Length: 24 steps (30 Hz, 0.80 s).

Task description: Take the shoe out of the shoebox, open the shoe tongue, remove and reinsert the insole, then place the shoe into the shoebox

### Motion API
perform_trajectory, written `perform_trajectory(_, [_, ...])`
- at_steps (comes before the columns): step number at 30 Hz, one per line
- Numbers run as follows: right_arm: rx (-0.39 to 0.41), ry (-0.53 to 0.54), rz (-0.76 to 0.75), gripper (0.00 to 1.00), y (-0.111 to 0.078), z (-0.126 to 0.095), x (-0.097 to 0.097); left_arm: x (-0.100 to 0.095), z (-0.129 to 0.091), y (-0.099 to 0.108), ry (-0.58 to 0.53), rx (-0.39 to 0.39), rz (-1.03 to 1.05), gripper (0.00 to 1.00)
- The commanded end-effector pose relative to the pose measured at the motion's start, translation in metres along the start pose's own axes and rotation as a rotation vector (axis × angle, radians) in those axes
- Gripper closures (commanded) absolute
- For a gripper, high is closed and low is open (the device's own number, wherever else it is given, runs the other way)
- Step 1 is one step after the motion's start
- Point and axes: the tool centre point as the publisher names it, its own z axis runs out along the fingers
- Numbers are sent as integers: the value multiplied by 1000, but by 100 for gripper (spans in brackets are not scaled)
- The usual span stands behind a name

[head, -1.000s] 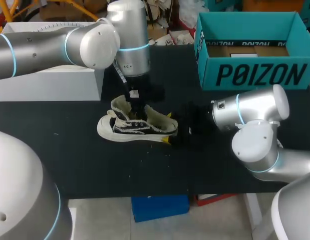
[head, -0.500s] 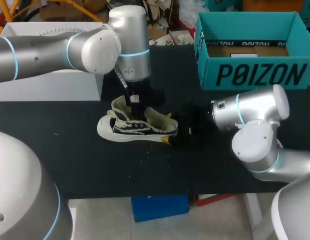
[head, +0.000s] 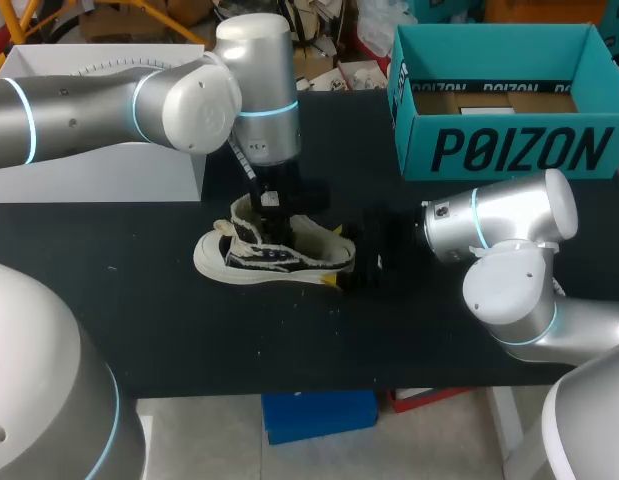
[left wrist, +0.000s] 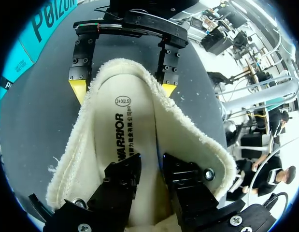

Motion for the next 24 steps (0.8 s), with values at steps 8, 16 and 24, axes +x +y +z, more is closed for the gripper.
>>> perform_trajectory(8, [1,-2,2,100,-5,1,0,3,1,-5,-140,-50,5,69])
perform_trajectory(16, [1,-2,2,100,-5,1,0,3,4,-4,-257,-126,32,64])
perform_trajectory(24, [1,-2,2,100,-5,1,0,0,10,7,-388,-208,-3,62])
